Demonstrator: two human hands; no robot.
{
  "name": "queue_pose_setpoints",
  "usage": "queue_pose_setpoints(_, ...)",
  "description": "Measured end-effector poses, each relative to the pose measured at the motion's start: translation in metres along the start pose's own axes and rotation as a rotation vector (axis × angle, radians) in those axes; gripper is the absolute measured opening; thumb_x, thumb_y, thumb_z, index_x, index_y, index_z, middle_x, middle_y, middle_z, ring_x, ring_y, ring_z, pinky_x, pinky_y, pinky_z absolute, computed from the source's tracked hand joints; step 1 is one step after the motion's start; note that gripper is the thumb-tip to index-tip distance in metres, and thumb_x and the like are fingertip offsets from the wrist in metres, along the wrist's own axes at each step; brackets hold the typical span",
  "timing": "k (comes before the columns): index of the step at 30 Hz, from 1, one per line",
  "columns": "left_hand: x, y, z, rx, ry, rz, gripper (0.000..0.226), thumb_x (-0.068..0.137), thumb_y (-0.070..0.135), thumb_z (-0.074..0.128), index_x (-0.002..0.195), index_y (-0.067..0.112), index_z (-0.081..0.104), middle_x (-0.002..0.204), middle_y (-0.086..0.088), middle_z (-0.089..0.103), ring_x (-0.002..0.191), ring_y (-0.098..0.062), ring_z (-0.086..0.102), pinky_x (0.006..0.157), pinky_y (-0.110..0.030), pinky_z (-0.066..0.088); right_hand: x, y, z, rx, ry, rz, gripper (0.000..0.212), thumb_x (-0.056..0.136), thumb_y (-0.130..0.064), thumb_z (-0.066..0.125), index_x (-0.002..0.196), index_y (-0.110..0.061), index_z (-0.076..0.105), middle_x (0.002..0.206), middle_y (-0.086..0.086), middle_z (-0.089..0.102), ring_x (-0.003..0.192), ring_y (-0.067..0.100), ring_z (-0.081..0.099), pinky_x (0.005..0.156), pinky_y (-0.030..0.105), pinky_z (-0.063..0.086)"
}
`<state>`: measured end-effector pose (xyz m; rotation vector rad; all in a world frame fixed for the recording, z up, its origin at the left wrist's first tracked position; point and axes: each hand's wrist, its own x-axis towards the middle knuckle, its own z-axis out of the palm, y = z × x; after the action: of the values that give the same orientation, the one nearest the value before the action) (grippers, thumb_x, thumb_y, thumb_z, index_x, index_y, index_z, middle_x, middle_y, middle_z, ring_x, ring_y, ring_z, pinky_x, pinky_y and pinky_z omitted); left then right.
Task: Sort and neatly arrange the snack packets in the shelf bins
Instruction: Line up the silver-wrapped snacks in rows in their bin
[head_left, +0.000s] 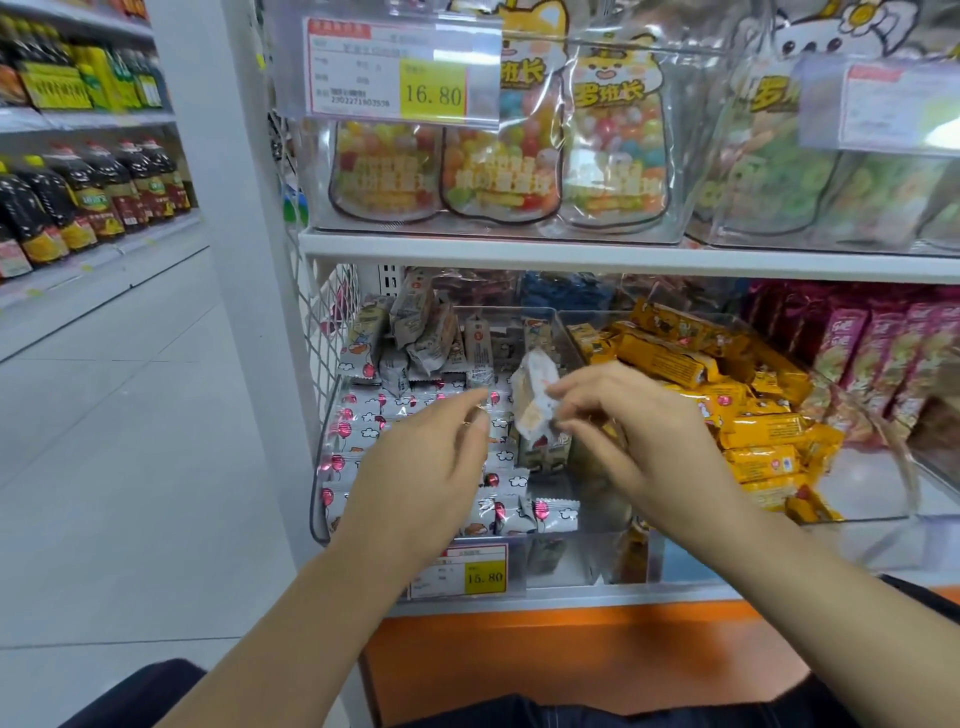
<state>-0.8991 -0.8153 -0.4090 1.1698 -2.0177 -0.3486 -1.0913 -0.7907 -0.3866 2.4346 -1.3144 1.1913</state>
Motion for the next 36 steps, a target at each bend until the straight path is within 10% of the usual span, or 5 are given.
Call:
queue_pose_setpoints(8, 0.008, 0.016, -0.009, -0.919, -0.202, -0.409, 0.043, 0.089, 0.017, 0.058, 0.13, 0.026, 0.046, 0.074, 0.002, 0.07, 0.057, -0.008, 0.065, 0.05, -0.015, 0.048, -0.011, -0.014, 0.002, -0.019, -0.065, -0.263, 0.017, 0.092, -0.018, 0.055, 0.094, -0.01, 0.07, 0.108, 0.002, 0.069, 0.102, 0.009, 0.061, 0.091, 0.02, 0.048)
queue_pose_setpoints(16, 0.013, 0.013, -0.012, -1.408, -0.447, -0.594, 0.035, 0.095, 0.009, 0.036, 0.117, 0.015, 0.062, 0.086, -0.012, 0.068, 0.062, -0.019, 0.059, 0.051, -0.026, 0.051, 0.015, -0.007, -0.018, 0.554, -0.128, 0.514, 0.053, 0.076, -0.033, 0.065, 0.126, -0.032, 0.046, 0.119, -0.016, 0.059, 0.109, -0.002, 0.057, 0.089, 0.021, 0.05)
queue_pose_setpoints(26, 0.028, 0.011, -0.009, -1.135, -0.29, -0.294, 0.043, 0.072, 0.023, 0.062, 0.115, 0.023, 0.059, 0.11, -0.005, 0.068, 0.092, -0.02, 0.069, 0.072, -0.023, 0.056, 0.017, 0.0, -0.039, 0.843, 0.2, 0.579, 0.032, 0.082, -0.002, 0.063, 0.104, -0.022, 0.053, 0.087, -0.005, 0.07, 0.083, 0.01, 0.069, 0.069, 0.019, 0.053)
queue_pose_setpoints(32, 0.035, 0.014, -0.006, -0.921, -0.021, -0.19, 0.036, 0.076, 0.017, 0.07, 0.108, 0.028, 0.058, 0.099, 0.006, 0.069, 0.086, -0.005, 0.066, 0.07, -0.017, 0.053, 0.005, 0.006, -0.036, 0.059, -0.275, 0.408, 0.015, 0.077, -0.031, 0.072, 0.087, -0.029, 0.061, 0.097, -0.014, 0.063, 0.096, 0.003, 0.056, 0.08, 0.022, 0.043)
queue_pose_setpoints(36, 0.027, 0.017, 0.003, -0.399, -0.116, 0.033, 0.029, 0.08, 0.027, 0.071, 0.103, 0.037, 0.058, 0.09, 0.018, 0.064, 0.079, 0.004, 0.06, 0.069, -0.016, 0.051, 0.002, 0.013, -0.036, -0.067, -0.252, 0.39, 0.013, 0.08, -0.035, 0.07, 0.09, -0.031, 0.063, 0.102, -0.016, 0.063, 0.092, -0.006, 0.051, 0.073, 0.014, 0.034)
